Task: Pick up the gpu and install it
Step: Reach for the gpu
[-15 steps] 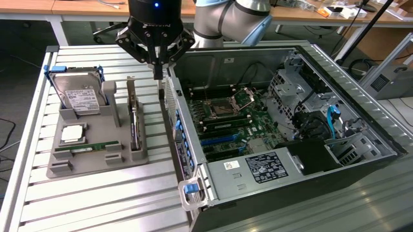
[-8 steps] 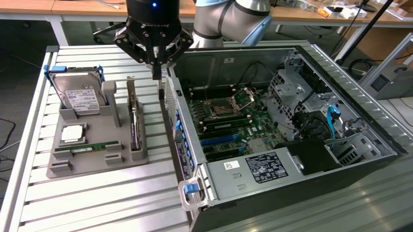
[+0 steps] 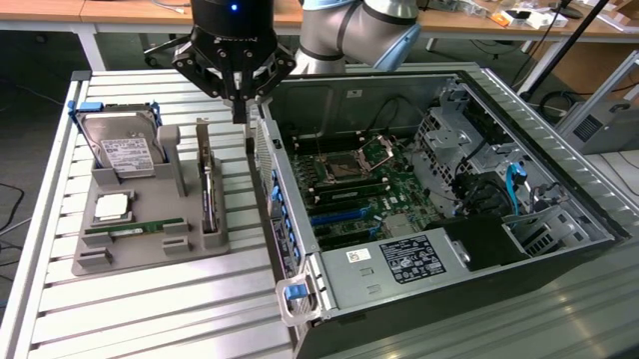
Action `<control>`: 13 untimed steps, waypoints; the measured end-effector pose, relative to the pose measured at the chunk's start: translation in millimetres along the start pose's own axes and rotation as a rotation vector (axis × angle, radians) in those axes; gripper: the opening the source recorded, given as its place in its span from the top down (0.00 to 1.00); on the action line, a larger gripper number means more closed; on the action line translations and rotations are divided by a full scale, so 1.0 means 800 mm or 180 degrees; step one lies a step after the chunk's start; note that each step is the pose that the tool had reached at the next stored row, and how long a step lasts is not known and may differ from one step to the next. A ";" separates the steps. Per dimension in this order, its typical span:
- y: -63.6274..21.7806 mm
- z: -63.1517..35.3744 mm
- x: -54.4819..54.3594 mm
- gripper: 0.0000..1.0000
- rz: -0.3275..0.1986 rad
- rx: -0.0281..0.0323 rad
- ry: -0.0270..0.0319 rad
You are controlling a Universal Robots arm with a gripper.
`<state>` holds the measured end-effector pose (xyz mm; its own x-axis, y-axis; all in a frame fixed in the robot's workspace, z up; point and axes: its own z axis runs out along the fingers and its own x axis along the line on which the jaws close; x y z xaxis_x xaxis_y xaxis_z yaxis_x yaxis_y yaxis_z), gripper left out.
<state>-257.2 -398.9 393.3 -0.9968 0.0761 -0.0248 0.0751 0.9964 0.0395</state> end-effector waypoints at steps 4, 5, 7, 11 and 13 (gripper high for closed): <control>0.000 0.000 0.002 0.89 0.0000 0.0000 0.0000; 0.000 0.000 0.003 0.89 0.0000 0.0000 0.0000; 0.000 0.000 0.004 0.89 0.0000 0.0000 0.0000; 0.000 0.000 0.006 0.89 0.0000 0.0000 0.0000; -0.001 0.000 0.008 0.89 0.0000 0.0000 0.0000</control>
<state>-263.2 -399.0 393.3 -0.9968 0.0761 -0.0248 0.0751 0.9964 0.0395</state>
